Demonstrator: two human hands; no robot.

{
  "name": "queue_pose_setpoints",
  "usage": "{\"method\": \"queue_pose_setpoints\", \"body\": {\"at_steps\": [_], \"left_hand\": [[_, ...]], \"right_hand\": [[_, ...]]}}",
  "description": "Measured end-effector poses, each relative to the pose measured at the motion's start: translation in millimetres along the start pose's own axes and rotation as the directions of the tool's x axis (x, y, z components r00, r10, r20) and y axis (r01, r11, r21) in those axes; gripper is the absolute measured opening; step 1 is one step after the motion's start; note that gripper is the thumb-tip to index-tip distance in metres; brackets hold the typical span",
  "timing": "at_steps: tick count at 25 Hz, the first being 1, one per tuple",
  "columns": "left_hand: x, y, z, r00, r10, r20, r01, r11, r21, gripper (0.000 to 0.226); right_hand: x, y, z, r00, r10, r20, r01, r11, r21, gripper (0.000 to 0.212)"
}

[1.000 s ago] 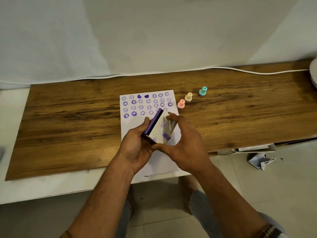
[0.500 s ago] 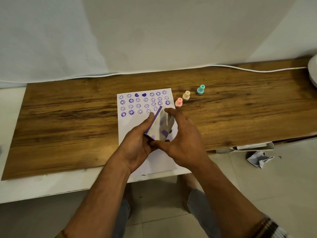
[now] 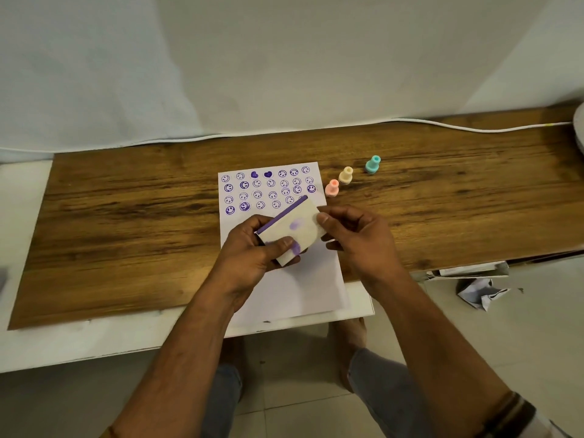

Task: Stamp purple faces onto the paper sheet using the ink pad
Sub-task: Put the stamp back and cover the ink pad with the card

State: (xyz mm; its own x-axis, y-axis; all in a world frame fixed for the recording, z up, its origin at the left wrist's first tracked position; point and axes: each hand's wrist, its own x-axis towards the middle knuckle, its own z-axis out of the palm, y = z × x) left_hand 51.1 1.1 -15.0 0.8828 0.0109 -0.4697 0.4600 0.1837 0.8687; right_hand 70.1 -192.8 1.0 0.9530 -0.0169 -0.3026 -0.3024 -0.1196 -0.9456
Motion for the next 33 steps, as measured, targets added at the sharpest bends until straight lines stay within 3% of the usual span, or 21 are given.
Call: {"method": "queue_pose_setpoints", "body": {"at_steps": [7,14,18,21,23,27,33], "left_hand": [[3.2,-2.6,10.2,0.970,0.002,-0.244,-0.039,0.988,-0.147,0.034],[4.8,-5.2,11.5,0.967,0.018,-0.254,-0.040,0.996,-0.084,0.036],[4.4,-5.1,3.3,0.955,0.043,-0.295,-0.071,0.994,-0.083,0.030],[7.1,-2.2,-5.4,0.931,0.044,-0.361,-0.092,0.989,-0.117,0.024],[7.9,-1.7,-8.0,0.928,0.024,-0.371,-0.087,0.984,-0.155,0.020],[7.5,-1.9,-7.6,0.930,0.015,-0.367,-0.076,0.985,-0.153,0.018],[5.9,-1.1,-5.8,0.934,0.015,-0.358,-0.081,0.982,-0.172,0.021]], "right_hand": [[1.6,-0.4,5.1,0.977,0.211,-0.039,-0.206,0.974,0.097,0.019],[-0.6,-1.0,2.8,0.973,0.223,-0.059,-0.216,0.971,0.099,0.023],[13.2,7.7,-31.0,0.891,0.331,-0.311,-0.286,0.941,0.182,0.020],[26.6,19.0,-59.2,0.821,0.314,-0.478,-0.328,0.943,0.057,0.017],[32.8,28.2,-66.3,0.824,0.252,-0.507,-0.339,0.937,-0.085,0.016],[34.1,36.1,-65.7,0.825,0.001,-0.565,-0.319,0.825,-0.466,0.026],[32.2,36.0,-61.2,0.830,-0.136,-0.541,-0.293,0.719,-0.630,0.031]]}}
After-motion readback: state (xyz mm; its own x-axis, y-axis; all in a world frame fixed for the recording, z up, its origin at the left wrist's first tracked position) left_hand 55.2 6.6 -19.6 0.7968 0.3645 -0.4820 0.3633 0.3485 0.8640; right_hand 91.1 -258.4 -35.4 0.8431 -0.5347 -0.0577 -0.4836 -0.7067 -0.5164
